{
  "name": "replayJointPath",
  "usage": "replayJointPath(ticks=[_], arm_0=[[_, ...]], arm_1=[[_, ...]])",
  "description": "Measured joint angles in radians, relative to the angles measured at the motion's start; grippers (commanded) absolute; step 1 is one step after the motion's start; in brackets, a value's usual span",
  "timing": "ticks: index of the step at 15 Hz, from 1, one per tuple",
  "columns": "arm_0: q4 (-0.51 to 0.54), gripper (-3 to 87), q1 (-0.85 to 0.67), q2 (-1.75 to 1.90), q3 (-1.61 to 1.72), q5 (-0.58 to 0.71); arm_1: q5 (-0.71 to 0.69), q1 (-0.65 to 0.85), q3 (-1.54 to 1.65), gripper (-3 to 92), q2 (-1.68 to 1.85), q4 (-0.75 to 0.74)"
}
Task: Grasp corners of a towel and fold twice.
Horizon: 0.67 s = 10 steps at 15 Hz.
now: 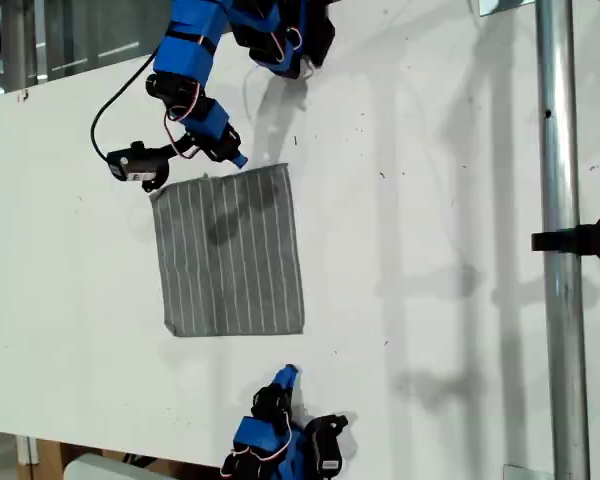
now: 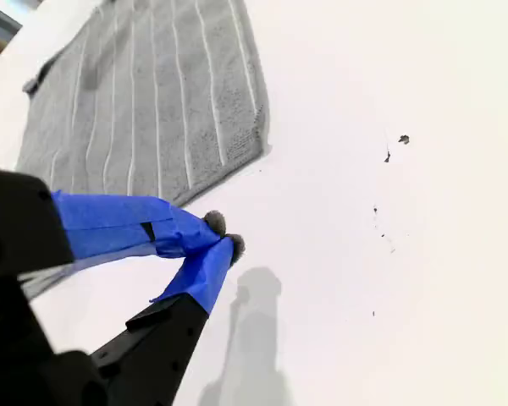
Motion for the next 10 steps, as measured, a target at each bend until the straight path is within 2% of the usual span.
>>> replayJointPath(ticks=[1,3,5,7,10], arm_0=[[0.000,-2.8,0.000,0.000,0.000,0.000],[0.000,-2.8,0.000,0.000,0.000,0.000],[0.000,-2.8,0.000,0.000,0.000,0.000],[0.000,-2.8,0.000,0.000,0.000,0.000],[0.000,-2.8,0.000,0.000,0.000,0.000]], arm_1=[[-0.035,-0.011,-0.074,37.0,-0.026,0.032],[-0.089,-0.032,-0.215,35.1,-0.107,0.132],[-0.098,-0.032,-0.219,39.0,-0.144,0.147],[-0.107,-0.032,-0.067,39.2,-0.146,0.046],[-0.130,0.044,0.206,39.5,-0.207,-0.227]])
